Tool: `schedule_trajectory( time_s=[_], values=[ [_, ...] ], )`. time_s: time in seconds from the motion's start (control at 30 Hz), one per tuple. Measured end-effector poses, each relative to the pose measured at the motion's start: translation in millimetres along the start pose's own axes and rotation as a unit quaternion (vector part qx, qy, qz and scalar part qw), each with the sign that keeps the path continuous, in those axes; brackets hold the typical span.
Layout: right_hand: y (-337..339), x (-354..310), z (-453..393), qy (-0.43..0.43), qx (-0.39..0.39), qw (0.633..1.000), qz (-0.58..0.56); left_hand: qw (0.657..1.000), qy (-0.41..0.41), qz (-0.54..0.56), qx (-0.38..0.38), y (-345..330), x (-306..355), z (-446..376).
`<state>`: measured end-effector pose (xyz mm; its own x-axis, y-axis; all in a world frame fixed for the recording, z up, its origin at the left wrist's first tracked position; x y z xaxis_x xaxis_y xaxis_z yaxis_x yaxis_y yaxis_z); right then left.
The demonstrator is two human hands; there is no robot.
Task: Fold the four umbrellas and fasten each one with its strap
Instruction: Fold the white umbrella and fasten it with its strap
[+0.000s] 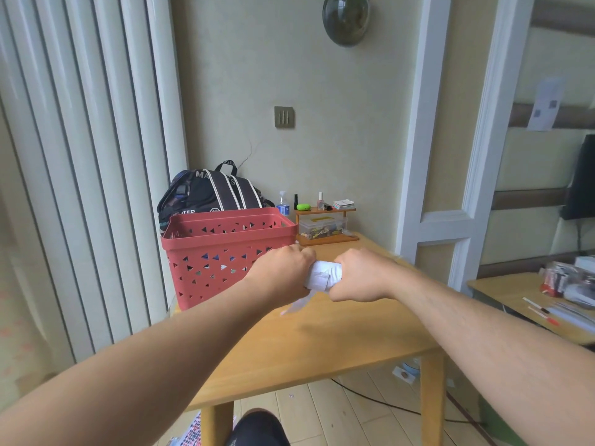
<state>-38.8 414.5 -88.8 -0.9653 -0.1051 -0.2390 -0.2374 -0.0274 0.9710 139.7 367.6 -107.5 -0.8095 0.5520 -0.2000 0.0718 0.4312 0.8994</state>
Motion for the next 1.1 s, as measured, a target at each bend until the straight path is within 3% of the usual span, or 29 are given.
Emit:
schedule_trajectory(
  time_s=[0.1,0.33,0.53,0.63,0.77,1.1],
  values=[
    [-0.3,0.7,1.3,0.01,-0.024,1.0,-0.008,1.0,-0.003,0.02,-0.008,-2.2,0.1,0.9],
    [-7.5,-4.1,-7.8,0.045,0.149,0.969,0.193,0.987,0.086,0.116,-0.063,-6.8,-6.9,-4.7],
    [-6.6,-5.5,-11.4,0.064,0.165,0.953,0.245,0.955,0.115,0.234,-0.143,-5.6,-0.4,-2.8],
    [-6.6,-4.9,-5.4,0.068,0.133,0.958,0.245,0.967,0.083,0.196,-0.141,-7.6,-0.6,-1.0],
    [-7.0,-3.2,0.2,0.039,0.1,0.971,0.214,0.992,0.026,0.094,-0.08,-7.6,1.8,0.2],
    [-8.1,-0.5,-0.8,0.004,0.019,0.997,0.079,0.999,0.026,-0.02,-0.026,-9.1,-1.7,-5.9]
  ],
)
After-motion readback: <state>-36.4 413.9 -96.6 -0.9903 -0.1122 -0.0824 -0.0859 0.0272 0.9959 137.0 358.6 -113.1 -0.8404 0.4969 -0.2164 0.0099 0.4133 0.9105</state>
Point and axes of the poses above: each hand's wrist, its own z-axis away from the middle knuckle, its own y-axis out of the back of the hand, x = y × z, the point moved 1 cm from there along -z, towards the middle knuckle, and after that the axes turned 6 degrees about -x, right-handed, at the moved point
